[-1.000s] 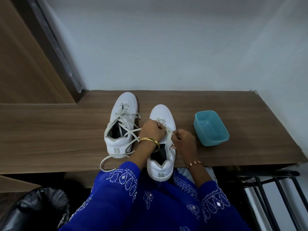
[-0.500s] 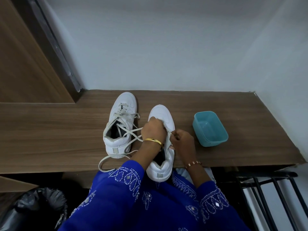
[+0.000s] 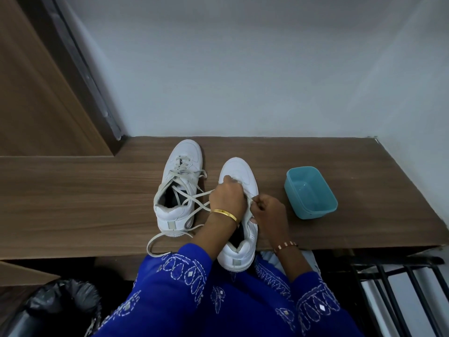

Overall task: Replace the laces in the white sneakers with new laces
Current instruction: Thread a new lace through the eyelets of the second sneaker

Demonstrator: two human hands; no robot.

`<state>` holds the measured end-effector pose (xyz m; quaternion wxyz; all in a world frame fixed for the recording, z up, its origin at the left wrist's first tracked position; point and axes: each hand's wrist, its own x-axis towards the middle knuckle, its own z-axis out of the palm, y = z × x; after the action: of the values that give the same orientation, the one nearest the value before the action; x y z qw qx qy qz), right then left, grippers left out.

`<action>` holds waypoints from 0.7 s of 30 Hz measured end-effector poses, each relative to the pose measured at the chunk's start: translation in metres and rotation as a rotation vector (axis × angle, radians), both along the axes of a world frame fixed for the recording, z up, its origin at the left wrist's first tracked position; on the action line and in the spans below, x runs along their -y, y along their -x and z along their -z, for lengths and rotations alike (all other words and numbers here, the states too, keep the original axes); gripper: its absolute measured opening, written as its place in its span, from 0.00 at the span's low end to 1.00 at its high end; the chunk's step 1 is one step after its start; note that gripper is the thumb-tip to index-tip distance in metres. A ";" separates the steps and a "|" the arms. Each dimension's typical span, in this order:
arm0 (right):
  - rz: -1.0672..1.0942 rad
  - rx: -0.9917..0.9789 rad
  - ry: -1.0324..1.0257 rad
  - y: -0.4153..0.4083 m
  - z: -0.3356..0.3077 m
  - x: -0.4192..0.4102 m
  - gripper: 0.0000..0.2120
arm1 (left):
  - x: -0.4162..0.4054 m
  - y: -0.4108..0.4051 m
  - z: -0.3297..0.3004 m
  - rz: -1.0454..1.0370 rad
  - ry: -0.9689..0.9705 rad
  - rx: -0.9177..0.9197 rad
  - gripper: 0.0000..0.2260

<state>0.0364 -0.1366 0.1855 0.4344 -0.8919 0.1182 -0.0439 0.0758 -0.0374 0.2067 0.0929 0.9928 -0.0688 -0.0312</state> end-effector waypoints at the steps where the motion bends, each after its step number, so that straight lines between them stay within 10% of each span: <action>1: -0.003 -0.002 0.008 0.000 0.000 0.000 0.07 | 0.001 0.000 0.000 -0.006 -0.003 -0.009 0.11; 15: 0.010 -0.007 -0.010 0.000 0.003 0.000 0.06 | -0.004 -0.009 0.005 -0.236 0.393 -0.108 0.10; 21: 0.128 -0.175 -0.571 -0.006 -0.002 0.007 0.12 | -0.016 0.003 0.018 -0.061 0.497 -0.006 0.10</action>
<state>0.0428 -0.1436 0.1873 0.6520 -0.7249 0.2186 0.0407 0.0726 -0.0217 0.1890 0.3355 0.9409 -0.0439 -0.0135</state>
